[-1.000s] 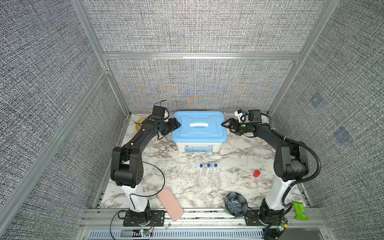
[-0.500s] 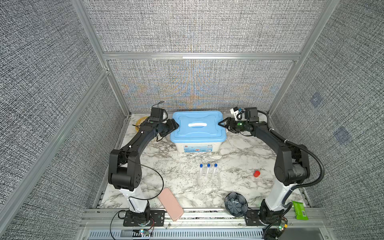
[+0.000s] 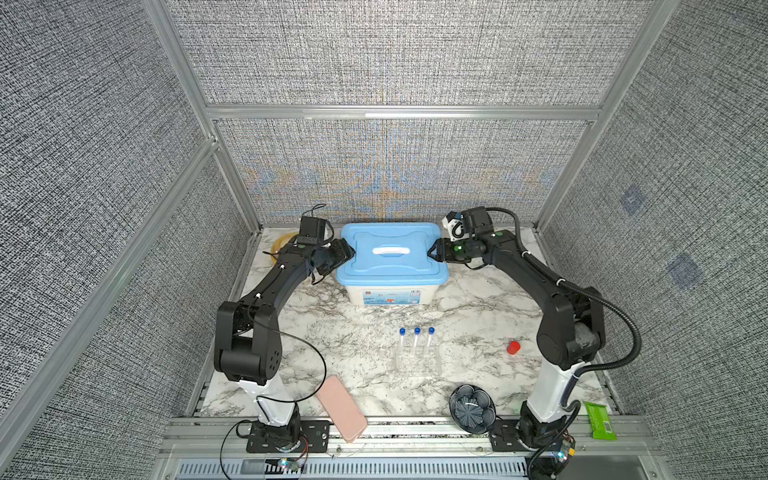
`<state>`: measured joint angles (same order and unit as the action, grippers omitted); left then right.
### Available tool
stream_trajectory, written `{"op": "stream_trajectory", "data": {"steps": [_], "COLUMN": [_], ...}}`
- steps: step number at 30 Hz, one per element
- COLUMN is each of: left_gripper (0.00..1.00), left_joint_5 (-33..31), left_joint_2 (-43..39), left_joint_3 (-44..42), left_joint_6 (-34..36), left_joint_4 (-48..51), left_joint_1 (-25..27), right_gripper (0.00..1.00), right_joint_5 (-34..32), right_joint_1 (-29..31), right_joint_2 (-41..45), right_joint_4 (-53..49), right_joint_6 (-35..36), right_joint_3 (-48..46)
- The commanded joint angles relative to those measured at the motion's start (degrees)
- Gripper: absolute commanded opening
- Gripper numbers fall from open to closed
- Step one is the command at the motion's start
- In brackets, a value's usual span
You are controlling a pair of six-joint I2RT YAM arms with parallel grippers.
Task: Organize the chemistry lab equipment
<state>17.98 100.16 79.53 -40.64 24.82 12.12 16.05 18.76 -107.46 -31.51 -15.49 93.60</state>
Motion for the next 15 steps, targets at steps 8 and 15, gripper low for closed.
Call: {"op": "stream_trajectory", "data": {"steps": [8,15], "left_gripper": [0.75,0.67], "left_joint_5": [2.08,0.65], "left_joint_2": [-0.96,-5.55], "left_joint_3": [-0.98,-0.77], "left_joint_6": [0.32,2.76], "left_joint_4": [5.19,5.56], "left_joint_1": [0.23,-0.04], "right_gripper": [0.51,0.52], "right_joint_5": [-12.75,-13.77], "right_joint_1": [3.41,3.38], "right_joint_2": [-1.24,-0.7], "right_joint_4": [-7.11,-7.64], "right_joint_6": [8.34,10.59], "right_joint_3": [0.49,1.13]}}
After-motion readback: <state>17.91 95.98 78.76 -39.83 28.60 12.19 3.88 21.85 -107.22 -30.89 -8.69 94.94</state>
